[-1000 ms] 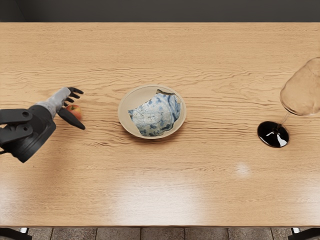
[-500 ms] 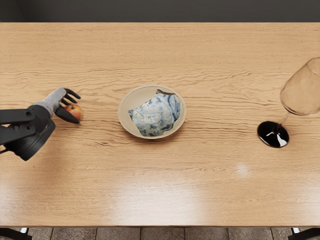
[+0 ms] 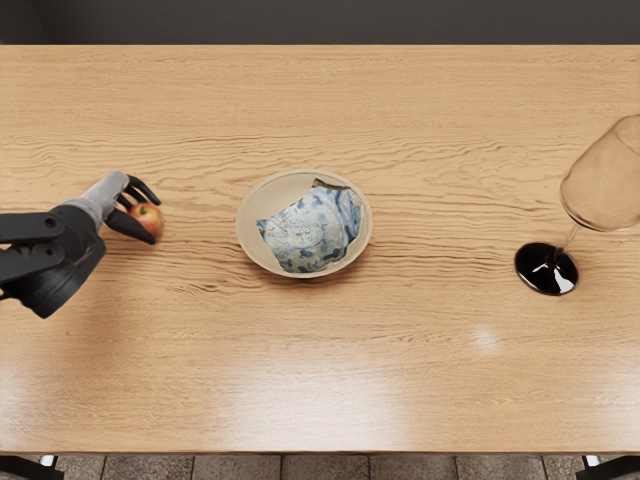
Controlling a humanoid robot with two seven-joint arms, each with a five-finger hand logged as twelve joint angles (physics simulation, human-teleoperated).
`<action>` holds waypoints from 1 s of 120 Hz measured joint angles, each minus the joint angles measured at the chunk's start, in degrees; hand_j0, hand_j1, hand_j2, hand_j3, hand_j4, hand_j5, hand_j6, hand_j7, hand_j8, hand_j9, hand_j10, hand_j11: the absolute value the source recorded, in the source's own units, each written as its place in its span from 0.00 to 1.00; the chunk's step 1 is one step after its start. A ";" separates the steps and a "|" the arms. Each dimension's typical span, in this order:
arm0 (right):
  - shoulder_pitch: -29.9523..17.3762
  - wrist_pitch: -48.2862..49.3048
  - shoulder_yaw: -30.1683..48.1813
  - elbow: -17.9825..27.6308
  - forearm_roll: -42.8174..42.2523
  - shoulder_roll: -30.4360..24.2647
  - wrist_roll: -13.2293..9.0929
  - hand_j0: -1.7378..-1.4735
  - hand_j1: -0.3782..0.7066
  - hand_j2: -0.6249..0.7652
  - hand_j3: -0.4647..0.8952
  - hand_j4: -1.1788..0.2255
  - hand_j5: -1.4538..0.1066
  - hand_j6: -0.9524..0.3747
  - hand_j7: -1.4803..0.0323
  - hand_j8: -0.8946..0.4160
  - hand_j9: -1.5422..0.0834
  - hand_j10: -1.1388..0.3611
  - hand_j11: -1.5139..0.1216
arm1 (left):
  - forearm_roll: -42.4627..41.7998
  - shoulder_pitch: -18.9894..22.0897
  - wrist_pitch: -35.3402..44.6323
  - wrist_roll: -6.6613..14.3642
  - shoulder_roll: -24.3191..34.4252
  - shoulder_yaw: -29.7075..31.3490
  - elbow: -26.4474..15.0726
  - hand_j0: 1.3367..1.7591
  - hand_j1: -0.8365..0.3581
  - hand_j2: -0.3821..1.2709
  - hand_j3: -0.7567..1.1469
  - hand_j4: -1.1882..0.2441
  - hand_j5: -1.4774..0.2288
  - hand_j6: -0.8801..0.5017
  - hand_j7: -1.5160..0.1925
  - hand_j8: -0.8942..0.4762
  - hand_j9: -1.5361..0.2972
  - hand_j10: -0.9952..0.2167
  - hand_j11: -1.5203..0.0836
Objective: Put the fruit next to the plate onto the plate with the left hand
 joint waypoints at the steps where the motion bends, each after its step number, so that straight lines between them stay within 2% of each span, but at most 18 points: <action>1: 0.00 0.00 0.00 0.00 0.00 0.00 0.00 0.30 0.03 0.45 0.34 0.84 0.93 0.72 0.98 0.68 0.95 0.76 0.93 | -0.04 -0.09 0.01 0.01 -0.04 0.01 -0.05 0.75 0.47 0.41 0.40 0.39 0.38 0.31 0.40 0.31 0.38 0.30 0.42; 23: -0.01 0.00 0.00 0.00 0.00 0.00 0.00 0.30 0.03 0.45 0.34 0.84 0.93 0.72 0.98 0.68 0.95 0.76 0.93 | -0.08 -2.47 -0.01 0.04 -0.17 0.02 -1.43 0.75 0.47 0.41 0.40 0.37 0.35 0.33 0.37 0.32 0.36 0.28 0.40; 42: -0.01 0.00 0.00 0.00 0.00 0.00 0.00 0.30 0.03 0.45 0.34 0.84 0.93 0.72 0.98 0.68 0.95 0.76 0.93 | -0.25 -7.08 -0.02 0.04 -0.09 -0.06 -3.90 0.75 0.46 0.42 0.40 0.37 0.34 0.34 0.37 0.33 0.35 0.27 0.40; 55: 0.00 0.00 0.00 0.00 0.00 0.00 0.00 0.30 0.03 0.45 0.34 0.84 0.93 0.72 0.98 0.68 0.95 0.76 0.93 | -0.30 -8.61 -0.03 0.03 -0.56 -0.26 -5.29 0.75 0.45 0.43 0.40 0.37 0.34 0.35 0.36 0.34 0.35 0.27 0.40; 67: 0.01 0.00 -0.01 0.00 0.00 0.00 0.00 0.30 0.03 0.45 0.34 0.84 0.93 0.72 0.98 0.68 0.95 0.76 0.93 | -0.47 -10.74 0.00 0.07 -2.38 -0.50 -6.17 0.76 0.44 0.46 0.40 0.36 0.34 0.35 0.36 0.34 0.36 0.27 0.40; 81: 0.00 -0.01 0.00 0.00 0.00 0.00 0.00 0.30 0.03 0.45 0.34 0.84 0.93 0.72 0.98 0.68 0.95 0.76 0.93 | -0.46 -12.37 -0.03 0.05 -4.46 -0.94 -6.57 0.76 0.44 0.45 0.40 0.37 0.33 0.36 0.36 0.35 0.36 0.27 0.40; 95: 0.00 -0.01 0.00 0.00 0.00 0.00 0.00 0.30 0.03 0.45 0.34 0.84 0.93 0.72 0.98 0.68 0.95 0.76 0.93 | -0.47 -12.77 -0.03 0.06 -7.07 -1.54 -6.70 0.76 0.44 0.46 0.40 0.37 0.33 0.35 0.36 0.34 0.36 0.27 0.40; 108: 0.00 -0.01 0.00 0.00 0.00 0.00 0.00 0.30 0.03 0.45 0.34 0.84 0.93 0.72 0.98 0.68 0.95 0.76 0.93 | -0.52 -12.85 -0.06 0.02 -9.61 -2.10 -6.75 0.76 0.42 0.54 0.40 0.37 0.33 0.34 0.36 0.34 0.36 0.27 0.40; 111: 0.00 0.00 0.00 0.00 0.00 0.00 0.00 0.30 0.03 0.45 0.34 0.84 0.93 0.72 0.98 0.68 0.95 0.76 0.93 | -0.54 -12.85 -0.06 0.03 -9.96 -2.17 -6.76 0.76 0.43 0.50 0.40 0.37 0.33 0.34 0.36 0.34 0.36 0.27 0.40; 120: 0.00 -0.01 0.00 0.00 0.00 0.00 0.00 0.30 0.03 0.45 0.34 0.84 0.93 0.72 0.98 0.68 0.95 0.76 0.93 | -0.55 -12.76 -0.04 0.04 -11.34 -2.29 -6.77 0.76 0.41 0.54 0.40 0.37 0.33 0.34 0.36 0.34 0.36 0.27 0.40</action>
